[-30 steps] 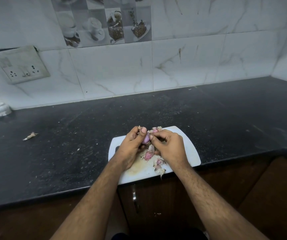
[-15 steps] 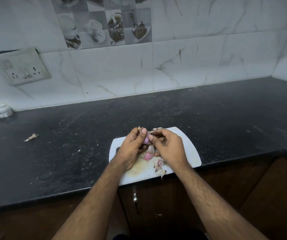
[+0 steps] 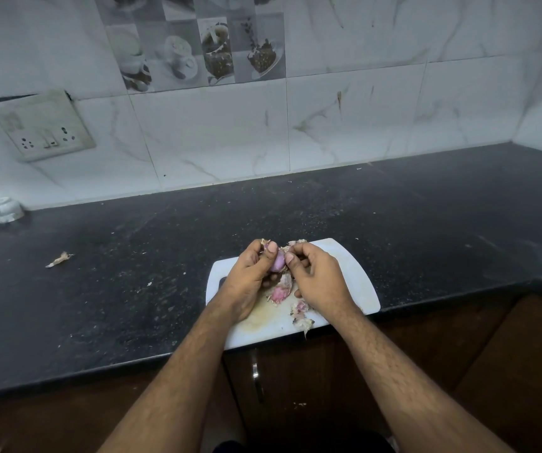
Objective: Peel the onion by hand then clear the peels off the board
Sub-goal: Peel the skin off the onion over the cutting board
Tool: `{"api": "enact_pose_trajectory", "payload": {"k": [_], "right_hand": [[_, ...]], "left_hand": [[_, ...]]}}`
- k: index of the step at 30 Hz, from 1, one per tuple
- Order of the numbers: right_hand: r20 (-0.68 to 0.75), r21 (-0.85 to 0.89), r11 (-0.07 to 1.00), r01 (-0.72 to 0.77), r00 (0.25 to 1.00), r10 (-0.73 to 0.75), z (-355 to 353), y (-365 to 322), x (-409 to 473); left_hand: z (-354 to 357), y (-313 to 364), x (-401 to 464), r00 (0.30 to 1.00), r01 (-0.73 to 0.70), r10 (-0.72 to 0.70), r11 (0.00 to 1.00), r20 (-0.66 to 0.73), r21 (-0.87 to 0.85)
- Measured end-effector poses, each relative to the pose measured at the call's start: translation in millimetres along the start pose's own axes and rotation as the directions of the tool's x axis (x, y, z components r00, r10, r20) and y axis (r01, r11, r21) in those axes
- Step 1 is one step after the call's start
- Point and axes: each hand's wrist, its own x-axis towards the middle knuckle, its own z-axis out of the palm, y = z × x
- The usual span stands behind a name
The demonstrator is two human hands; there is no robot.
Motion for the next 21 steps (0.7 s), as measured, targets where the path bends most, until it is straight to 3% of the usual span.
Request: {"api": "enact_pose_trajectory", "payload": {"k": [13,21], "right_hand": [[-0.075,-0.088,0.994,-0.056,0.996,0.050,-1.4,0.4,2.7],[-0.073,-0.005,0.999,-0.046,0.996,0.046,-2.8,3.6,1.5]], "left_hand": [[-1.0,-0.9,1.7,0.999,0.046,-0.046,0.999,-0.002,-0.028],[-0.7,-2.1,2.8,0.998,0.056,-0.057,0.997,-0.033,-0.050]]}}
